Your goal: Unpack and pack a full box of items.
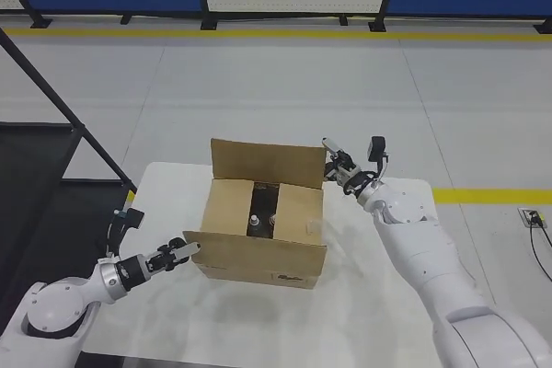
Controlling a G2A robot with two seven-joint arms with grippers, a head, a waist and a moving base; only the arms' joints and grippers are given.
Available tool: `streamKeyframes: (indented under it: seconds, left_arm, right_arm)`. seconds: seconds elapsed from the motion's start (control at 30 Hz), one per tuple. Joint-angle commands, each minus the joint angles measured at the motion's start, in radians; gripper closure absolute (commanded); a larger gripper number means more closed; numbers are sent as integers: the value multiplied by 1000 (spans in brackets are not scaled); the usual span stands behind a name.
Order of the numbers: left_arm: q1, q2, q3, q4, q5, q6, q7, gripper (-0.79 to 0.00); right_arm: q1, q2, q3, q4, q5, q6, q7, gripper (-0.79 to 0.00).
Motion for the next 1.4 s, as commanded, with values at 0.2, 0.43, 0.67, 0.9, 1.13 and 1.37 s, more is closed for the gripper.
streamKeyframes:
  seconds: [0.2, 0.43, 0.67, 0.9, 1.13, 1.37]
  left_arm:
    - [-17, -5, 27, 8, 31, 28, 43, -785]
    - [-34, -11, 50, 26, 27, 64, 79, -785]
    - [-60, -19, 79, 52, 32, 91, 103, -785]
    - [-76, -23, 92, 66, 38, 97, 110, -785]
    - [-78, -24, 91, 69, 33, 91, 108, -785]
    - [-79, -27, 95, 69, 30, 96, 109, -785]
  right_arm:
    - [-33, 28, 41, -56, 47, -62, 108, -785]
    - [-70, 54, 67, -141, 69, -51, 236, -785]
    - [-131, 82, 88, -278, 68, 0, 336, -785]
    - [-203, 98, 78, -447, 24, 158, 342, -785]
    - [-285, 111, 76, -630, 12, 408, 294, -785]
    - [-369, 120, 59, -806, 4, 581, 271, -785]
